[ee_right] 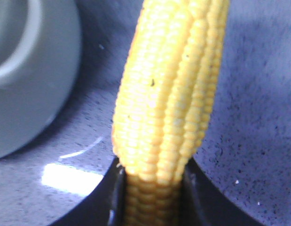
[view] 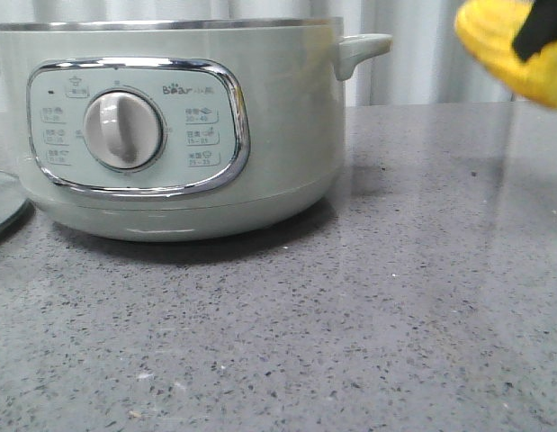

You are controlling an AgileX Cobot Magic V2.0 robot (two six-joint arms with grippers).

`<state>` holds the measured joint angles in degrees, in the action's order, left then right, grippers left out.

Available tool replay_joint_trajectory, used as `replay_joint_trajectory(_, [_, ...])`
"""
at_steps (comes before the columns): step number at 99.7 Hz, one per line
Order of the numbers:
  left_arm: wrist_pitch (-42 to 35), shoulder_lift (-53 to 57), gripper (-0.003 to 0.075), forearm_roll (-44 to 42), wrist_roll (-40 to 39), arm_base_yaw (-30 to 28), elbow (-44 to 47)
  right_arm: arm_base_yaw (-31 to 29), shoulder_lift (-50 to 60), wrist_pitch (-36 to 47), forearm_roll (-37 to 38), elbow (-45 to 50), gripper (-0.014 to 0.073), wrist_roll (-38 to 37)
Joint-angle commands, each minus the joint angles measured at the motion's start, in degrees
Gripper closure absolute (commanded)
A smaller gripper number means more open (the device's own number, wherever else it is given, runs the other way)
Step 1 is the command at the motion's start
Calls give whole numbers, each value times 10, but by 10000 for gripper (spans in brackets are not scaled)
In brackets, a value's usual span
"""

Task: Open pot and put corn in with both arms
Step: 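Lift the corn cob with the right gripper over the open pot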

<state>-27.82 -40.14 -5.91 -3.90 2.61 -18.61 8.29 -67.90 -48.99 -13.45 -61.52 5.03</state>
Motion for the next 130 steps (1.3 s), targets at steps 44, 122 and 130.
replay_joint_trajectory(44, [-44,3,310,2,-4,0,-22,205,-93,61,-20,-212,657,2])
replay_joint_trajectory(122, [-53,3,310,3,-4,0,-22,242,-264,50,-20,-331,251,11])
replay_joint_trajectory(130, [-53,3,310,3,-4,0,-22,242,-264,47,-20,-331,251,11])
